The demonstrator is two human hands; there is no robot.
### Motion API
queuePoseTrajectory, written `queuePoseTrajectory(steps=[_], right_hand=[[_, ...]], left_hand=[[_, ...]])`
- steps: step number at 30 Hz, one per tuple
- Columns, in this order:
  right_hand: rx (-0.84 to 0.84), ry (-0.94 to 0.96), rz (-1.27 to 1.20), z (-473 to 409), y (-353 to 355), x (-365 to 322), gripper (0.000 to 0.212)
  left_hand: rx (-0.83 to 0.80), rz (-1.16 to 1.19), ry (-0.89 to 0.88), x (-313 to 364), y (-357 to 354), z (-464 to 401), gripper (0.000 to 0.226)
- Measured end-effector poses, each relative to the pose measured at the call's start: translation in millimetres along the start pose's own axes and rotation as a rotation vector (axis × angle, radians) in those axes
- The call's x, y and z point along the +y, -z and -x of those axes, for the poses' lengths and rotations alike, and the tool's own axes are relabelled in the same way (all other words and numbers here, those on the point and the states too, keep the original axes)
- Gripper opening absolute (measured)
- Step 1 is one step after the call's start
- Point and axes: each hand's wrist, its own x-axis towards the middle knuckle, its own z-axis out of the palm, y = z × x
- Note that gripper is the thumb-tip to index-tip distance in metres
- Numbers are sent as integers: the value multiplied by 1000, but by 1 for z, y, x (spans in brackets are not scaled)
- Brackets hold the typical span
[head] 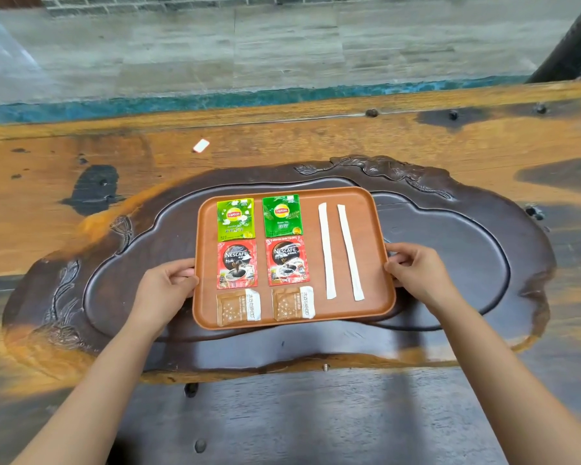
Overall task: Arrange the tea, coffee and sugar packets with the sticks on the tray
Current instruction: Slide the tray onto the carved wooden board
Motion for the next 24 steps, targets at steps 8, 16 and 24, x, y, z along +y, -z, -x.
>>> queuePoseTrajectory(steps=[8,16,24], right_hand=[[17,9,20,1,-2,-1,50],[16,-11,60,8,-1,-9,34],[48,-52,125,20,2,-20,31]], left_hand=[[31,-90,-22,2,0,1,31],[29,-116,-14,2,1,6,31],[29,-99,-6,2,3,9,24]])
